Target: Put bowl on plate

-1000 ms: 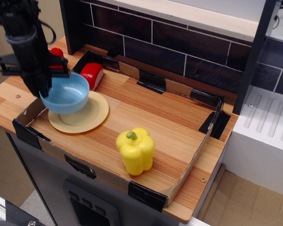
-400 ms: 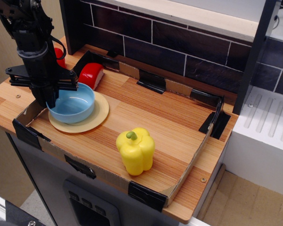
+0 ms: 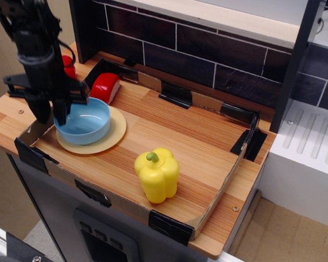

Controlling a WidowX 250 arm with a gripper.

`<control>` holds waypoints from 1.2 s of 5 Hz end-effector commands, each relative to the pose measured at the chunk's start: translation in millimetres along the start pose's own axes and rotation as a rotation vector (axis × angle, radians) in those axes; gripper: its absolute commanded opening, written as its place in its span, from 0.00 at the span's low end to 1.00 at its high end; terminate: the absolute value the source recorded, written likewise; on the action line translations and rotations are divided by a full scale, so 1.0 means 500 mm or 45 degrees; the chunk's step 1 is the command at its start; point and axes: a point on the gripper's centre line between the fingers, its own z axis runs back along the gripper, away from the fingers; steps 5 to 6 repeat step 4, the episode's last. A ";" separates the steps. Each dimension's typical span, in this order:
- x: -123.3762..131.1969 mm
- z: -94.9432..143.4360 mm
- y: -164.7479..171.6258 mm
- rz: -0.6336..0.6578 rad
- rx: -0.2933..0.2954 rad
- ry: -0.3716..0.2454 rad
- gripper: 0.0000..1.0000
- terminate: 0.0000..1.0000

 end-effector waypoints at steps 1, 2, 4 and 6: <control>0.040 0.133 0.014 0.019 -0.028 -0.083 1.00 0.00; 0.040 0.133 0.014 0.019 -0.028 -0.083 1.00 0.00; 0.040 0.133 0.014 0.019 -0.028 -0.083 1.00 1.00; 0.040 0.133 0.014 0.019 -0.028 -0.083 1.00 1.00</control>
